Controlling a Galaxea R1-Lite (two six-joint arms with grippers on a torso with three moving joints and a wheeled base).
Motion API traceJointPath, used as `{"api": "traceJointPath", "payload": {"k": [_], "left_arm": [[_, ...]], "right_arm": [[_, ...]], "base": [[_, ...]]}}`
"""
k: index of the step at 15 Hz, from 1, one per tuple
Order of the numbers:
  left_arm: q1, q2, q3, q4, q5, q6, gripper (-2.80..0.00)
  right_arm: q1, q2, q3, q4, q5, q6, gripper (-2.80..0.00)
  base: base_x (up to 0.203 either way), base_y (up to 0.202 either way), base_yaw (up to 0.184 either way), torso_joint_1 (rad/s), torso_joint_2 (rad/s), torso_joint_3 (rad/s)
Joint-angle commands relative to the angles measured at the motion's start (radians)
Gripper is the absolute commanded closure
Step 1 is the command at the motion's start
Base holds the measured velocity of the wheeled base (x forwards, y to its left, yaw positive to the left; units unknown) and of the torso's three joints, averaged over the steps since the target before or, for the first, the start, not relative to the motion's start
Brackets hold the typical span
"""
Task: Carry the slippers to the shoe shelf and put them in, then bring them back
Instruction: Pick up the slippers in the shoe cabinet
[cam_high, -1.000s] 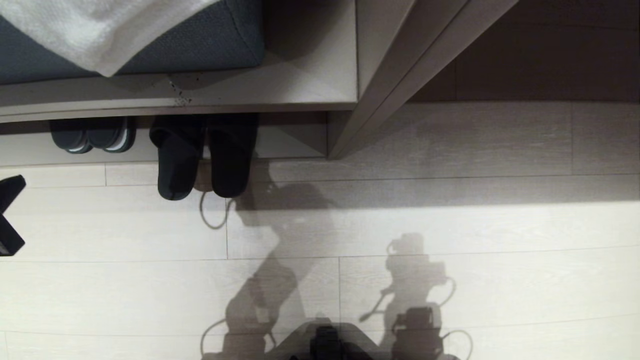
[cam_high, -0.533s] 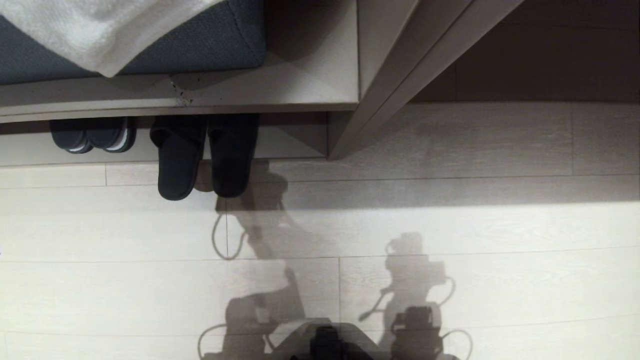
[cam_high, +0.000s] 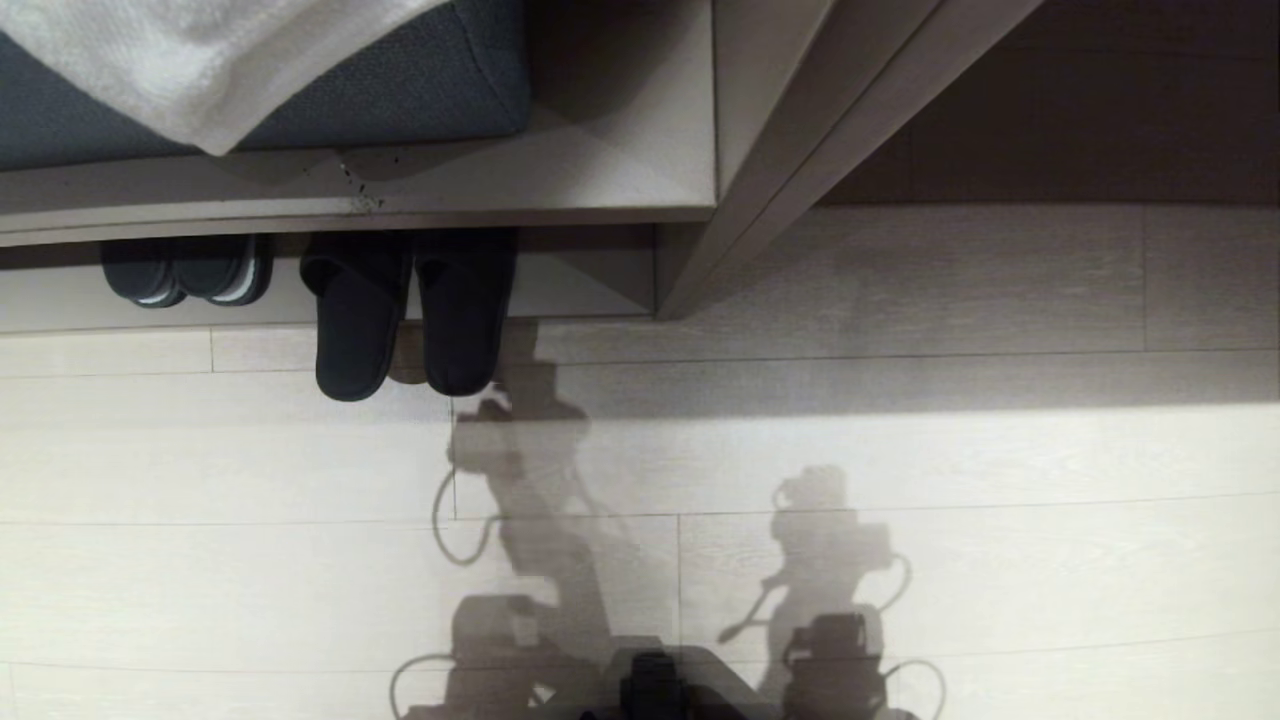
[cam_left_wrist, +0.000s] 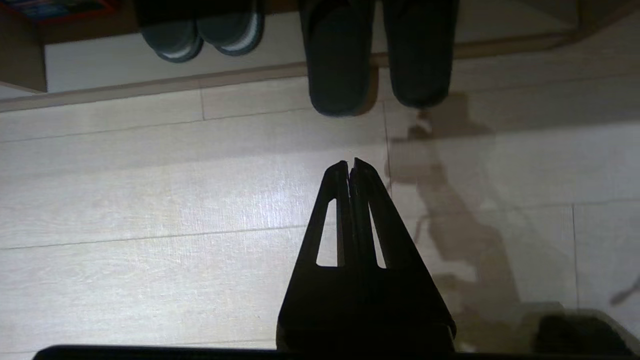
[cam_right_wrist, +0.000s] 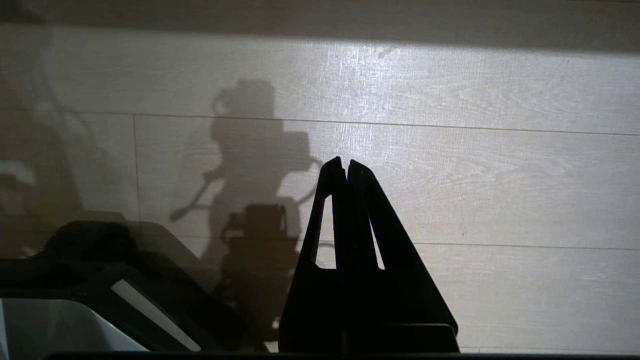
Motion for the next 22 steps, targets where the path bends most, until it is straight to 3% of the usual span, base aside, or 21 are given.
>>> {"api": "traceJointPath", "payload": {"k": [1, 4, 5, 9, 11, 14, 15, 18, 20, 22], "left_arm": [[-0.038, -0.068, 0.07, -0.001, 0.022, 0.044, 0.0], [-0.078, -0.151, 0.162, 0.041, 0.16, 0.081, 0.0], [-0.081, -0.173, 0.166, 0.094, 0.169, 0.087, 0.0], [-0.077, -0.309, 0.164, 0.268, 0.16, 0.082, 0.0], [-0.076, -0.346, 0.165, 0.31, 0.082, 0.062, 0.0], [-0.075, -0.347, 0.164, 0.411, 0.05, 0.039, 0.0], [-0.075, -0.348, 0.166, 0.403, 0.053, 0.007, 0.0], [-0.074, -0.349, 0.167, 0.399, 0.057, -0.01, 0.0], [-0.075, -0.349, 0.166, 0.393, 0.067, -0.08, 0.0], [-0.074, -0.349, 0.165, 0.389, 0.077, -0.106, 0.0]], "right_arm": [[0.0, -0.039, 0.04, -0.001, 0.0, 0.0, 0.0], [0.0, -0.039, 0.04, -0.001, 0.0, 0.0, 0.0], [0.0, -0.039, 0.04, 0.001, 0.0, 0.0, 0.0], [0.0, -0.039, 0.04, -0.001, 0.0, 0.0, 0.0], [0.0, -0.039, 0.04, -0.001, 0.0, 0.0, 0.0], [0.0, -0.039, 0.04, -0.001, 0.0, 0.0, 0.0], [0.0, -0.039, 0.04, -0.001, 0.0, 0.0, 0.0], [0.0, -0.039, 0.04, -0.001, 0.0, 0.0, 0.0], [0.0, -0.039, 0.04, -0.001, 0.0, 0.0, 0.0], [0.0, -0.039, 0.04, 0.001, 0.0, 0.0, 0.0]], "base": [[0.0, 0.0, 0.0, 0.0, 0.0, 0.0], [0.0, 0.0, 0.0, 0.0, 0.0, 0.0], [0.0, 0.0, 0.0, 0.0, 0.0, 0.0], [0.0, 0.0, 0.0, 0.0, 0.0, 0.0], [0.0, 0.0, 0.0, 0.0, 0.0, 0.0], [0.0, 0.0, 0.0, 0.0, 0.0, 0.0], [0.0, 0.0, 0.0, 0.0, 0.0, 0.0], [0.0, 0.0, 0.0, 0.0, 0.0, 0.0], [0.0, 0.0, 0.0, 0.0, 0.0, 0.0], [0.0, 0.0, 0.0, 0.0, 0.0, 0.0]]}}
